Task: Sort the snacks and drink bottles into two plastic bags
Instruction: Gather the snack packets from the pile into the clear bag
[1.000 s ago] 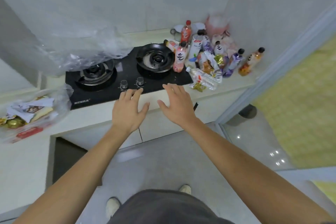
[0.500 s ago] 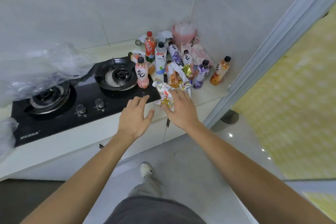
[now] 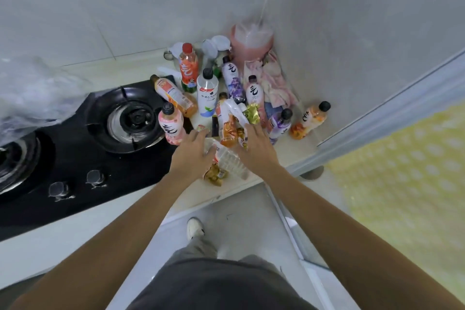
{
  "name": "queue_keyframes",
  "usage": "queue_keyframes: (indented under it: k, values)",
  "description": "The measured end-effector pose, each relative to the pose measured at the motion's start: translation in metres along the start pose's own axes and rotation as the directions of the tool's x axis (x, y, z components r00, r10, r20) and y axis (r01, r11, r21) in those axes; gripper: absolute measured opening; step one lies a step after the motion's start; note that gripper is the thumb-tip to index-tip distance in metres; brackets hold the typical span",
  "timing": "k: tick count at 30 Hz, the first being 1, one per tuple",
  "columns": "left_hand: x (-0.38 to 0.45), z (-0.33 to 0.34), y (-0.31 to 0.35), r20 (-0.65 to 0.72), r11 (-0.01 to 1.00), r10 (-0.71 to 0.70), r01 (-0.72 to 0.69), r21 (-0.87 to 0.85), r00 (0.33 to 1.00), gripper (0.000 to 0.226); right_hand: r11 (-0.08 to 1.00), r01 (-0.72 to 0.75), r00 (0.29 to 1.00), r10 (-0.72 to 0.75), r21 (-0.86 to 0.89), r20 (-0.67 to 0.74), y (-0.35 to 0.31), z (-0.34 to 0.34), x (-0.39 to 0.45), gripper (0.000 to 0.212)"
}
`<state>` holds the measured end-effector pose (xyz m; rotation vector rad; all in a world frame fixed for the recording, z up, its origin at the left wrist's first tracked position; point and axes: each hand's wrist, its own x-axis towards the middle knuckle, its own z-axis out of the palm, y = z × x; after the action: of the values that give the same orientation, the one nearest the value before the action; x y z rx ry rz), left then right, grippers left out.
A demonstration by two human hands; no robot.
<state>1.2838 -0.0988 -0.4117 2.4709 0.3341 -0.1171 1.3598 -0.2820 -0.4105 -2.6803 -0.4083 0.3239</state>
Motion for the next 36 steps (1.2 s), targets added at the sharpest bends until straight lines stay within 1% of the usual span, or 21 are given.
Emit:
queue_keyframes:
  k: [3,5,6,7,9,11,12,14,16,18,20,23,26,28,30,33,36]
  values:
    - [0.027,0.004,0.003,0.038,0.999,-0.042,0.043,-0.010,0.998,0.052,0.998,-0.062,0.998,0.061,0.015,0.017,0.005,0.007,0.030,0.073]
    - [0.042,0.010,0.007,0.056,0.997,-0.062,0.064,-0.032,0.997,0.052,0.998,-0.062,0.997,0.062,-0.014,0.050,0.005,0.007,0.046,0.081]
    - [0.050,0.013,0.009,0.063,0.996,-0.071,0.073,-0.044,0.996,0.053,0.998,-0.067,0.995,0.068,-0.017,0.072,0.005,0.006,0.054,0.082]
    - [0.058,0.018,0.012,0.066,0.995,-0.079,0.083,-0.053,0.995,0.054,0.997,-0.081,0.992,0.082,-0.015,0.091,0.004,0.004,0.062,0.077]
    - [0.076,0.024,0.018,0.073,0.993,-0.089,0.094,-0.068,0.993,0.054,0.994,-0.108,0.991,0.108,-0.007,0.077,0.007,0.003,0.077,0.063]
    - [0.096,0.030,0.028,0.076,0.992,-0.090,0.096,-0.076,0.993,0.053,0.992,-0.130,0.988,0.129,-0.001,0.084,0.014,0.005,0.092,0.055]
    - [0.106,0.033,0.033,0.072,0.993,-0.087,0.093,-0.075,0.994,0.052,0.987,-0.158,0.982,0.154,0.023,0.110,0.017,0.005,0.098,0.054]
    - [0.125,0.039,0.041,0.071,0.996,-0.071,0.075,-0.057,0.995,0.050,0.973,-0.217,0.964,0.201,0.079,0.174,0.020,0.004,0.106,0.060]
    - [0.144,0.047,0.048,0.091,0.997,-0.065,0.068,-0.032,0.994,0.055,0.961,-0.252,0.953,0.226,0.115,0.201,0.021,0.007,0.112,0.063]
    - [0.160,0.055,0.055,0.130,0.995,-0.094,0.096,-0.003,0.987,0.062,0.951,-0.274,0.953,0.249,0.144,0.171,0.023,0.013,0.117,0.056]
    - [0.173,0.061,0.060,0.140,0.991,-0.134,0.129,0.044,0.981,0.065,0.940,-0.297,0.951,0.275,0.169,0.144,0.024,0.014,0.119,0.044]
    - [0.185,0.069,0.062,0.110,0.986,-0.159,0.152,0.066,0.981,0.059,0.906,-0.340,0.937,0.303,0.252,0.176,0.028,0.013,0.123,0.033]
    - [0.193,0.076,0.058,0.075,0.981,-0.192,0.195,-0.023,0.978,0.048,0.882,-0.355,0.934,0.324,0.309,0.147,0.029,0.011,0.128,0.026]
    - [0.197,0.078,0.055,0.065,0.962,-0.231,0.238,-0.130,0.971,0.045,0.860,-0.378,0.925,0.335,0.343,0.180,0.028,0.009,0.129,0.024]
    - [0.198,0.079,0.054,0.069,0.947,-0.237,0.246,-0.206,0.969,0.039,0.852,-0.383,0.923,0.333,0.357,0.195,0.028,0.010,0.130,0.026]
    - [0.198,0.079,0.055,0.084,0.943,-0.210,0.225,-0.246,0.974,0.036,0.836,-0.386,0.922,0.338,0.390,0.188,0.031,0.011,0.131,0.021]
    - [0.198,0.081,0.053,0.092,0.952,-0.187,0.203,-0.227,0.978,0.038,0.802,-0.441,0.898,0.385,0.403,0.216,0.025,0.007,0.132,0.019]
